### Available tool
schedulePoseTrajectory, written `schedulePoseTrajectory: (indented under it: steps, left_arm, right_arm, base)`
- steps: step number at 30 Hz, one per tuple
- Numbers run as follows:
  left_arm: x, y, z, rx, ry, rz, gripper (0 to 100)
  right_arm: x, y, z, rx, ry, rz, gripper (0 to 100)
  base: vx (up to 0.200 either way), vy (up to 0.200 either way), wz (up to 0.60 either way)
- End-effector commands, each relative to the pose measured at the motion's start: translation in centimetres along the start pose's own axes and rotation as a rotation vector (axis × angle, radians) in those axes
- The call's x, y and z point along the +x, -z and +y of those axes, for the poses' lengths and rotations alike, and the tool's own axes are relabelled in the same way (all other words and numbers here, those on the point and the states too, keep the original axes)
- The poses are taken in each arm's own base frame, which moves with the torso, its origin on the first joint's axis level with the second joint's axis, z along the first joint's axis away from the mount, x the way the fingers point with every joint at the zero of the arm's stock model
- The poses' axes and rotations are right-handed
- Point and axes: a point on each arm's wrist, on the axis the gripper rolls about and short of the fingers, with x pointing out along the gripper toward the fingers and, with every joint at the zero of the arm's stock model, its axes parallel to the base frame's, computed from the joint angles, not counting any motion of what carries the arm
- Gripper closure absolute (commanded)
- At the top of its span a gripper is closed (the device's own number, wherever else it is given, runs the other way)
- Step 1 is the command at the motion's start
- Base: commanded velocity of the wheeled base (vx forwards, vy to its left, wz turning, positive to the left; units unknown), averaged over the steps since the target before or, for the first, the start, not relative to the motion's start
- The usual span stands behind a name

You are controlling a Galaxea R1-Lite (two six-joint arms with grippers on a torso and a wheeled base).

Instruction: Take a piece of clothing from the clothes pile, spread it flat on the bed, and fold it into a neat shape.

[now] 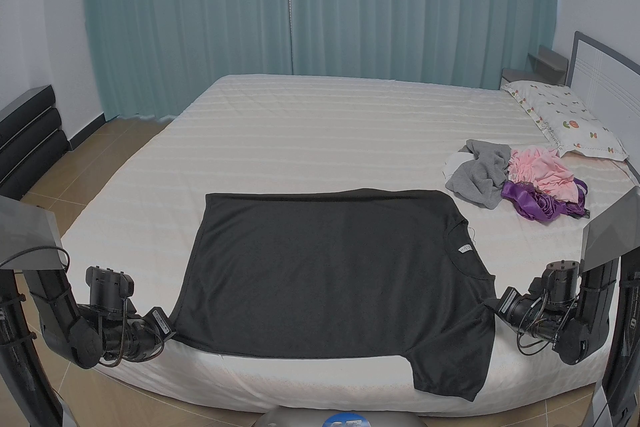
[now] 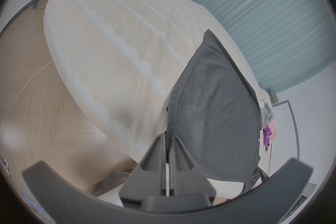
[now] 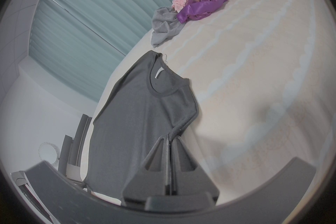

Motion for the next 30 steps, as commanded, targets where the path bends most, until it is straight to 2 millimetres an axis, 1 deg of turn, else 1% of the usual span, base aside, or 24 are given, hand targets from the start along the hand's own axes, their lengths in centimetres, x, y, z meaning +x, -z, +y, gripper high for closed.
schedulePoseTrajectory:
  steps: [1, 2, 7, 10, 17, 18, 20, 24, 27, 30]
  left_arm:
    - [0.0, 0.0, 0.0, 0.0, 0.0, -0.001, 100]
    - [0.0, 0.0, 0.0, 0.0, 0.001, 0.0, 100]
    - [0.0, 0.0, 0.0, 0.0, 0.001, 0.0, 100]
    - [0.0, 0.0, 0.0, -0.002, 0.002, -0.001, 100]
    - [0.0, 0.0, 0.0, -0.002, 0.002, -0.001, 100]
    - [0.0, 0.0, 0.0, -0.002, 0.002, -0.001, 100]
    - [0.0, 0.0, 0.0, -0.002, 0.002, -0.001, 100]
    - [0.0, 0.0, 0.0, -0.002, 0.001, 0.0, 100]
    - [-0.1, 0.0, 0.0, -0.001, 0.003, -0.002, 100]
    - [-0.1, 0.0, 0.0, -0.001, 0.003, -0.002, 100]
  right_arm:
    - [0.2, -0.5, 0.3, -0.003, -0.022, -0.029, 100]
    - [0.3, -0.9, 0.6, -0.003, -0.04, -0.046, 100]
    - [0.5, -0.9, 0.8, -0.009, -0.048, -0.046, 100]
    - [0.9, -1.4, 0.9, -0.004, -0.062, -0.067, 100]
    - [1.1, -1.2, 0.8, -0.004, -0.056, -0.059, 100]
    - [1.2, -1.2, 0.8, -0.003, -0.057, -0.061, 0]
    - [1.3, -1.3, 0.8, -0.002, -0.059, -0.063, 0]
    - [0.6, -1.6, 0.3, 0.015, -0.046, -0.064, 0]
    - [-0.9, -2.2, 0.3, 0.017, -0.058, -0.077, 0]
    - [-2.3, -2.3, 0.5, 0.016, -0.086, -0.063, 0]
  base:
    - [0.0, 0.0, 0.0]
    - [0.0, 0.0, 0.0]
    - [0.0, 0.0, 0.0]
    - [0.0, 0.0, 0.0]
    - [0.0, 0.0, 0.0]
    - [0.0, 0.0, 0.0]
    - [0.0, 0.0, 0.0]
    - [0.0, 0.0, 0.0]
    - [0.0, 0.0, 0.0]
    - [0.0, 0.0, 0.0]
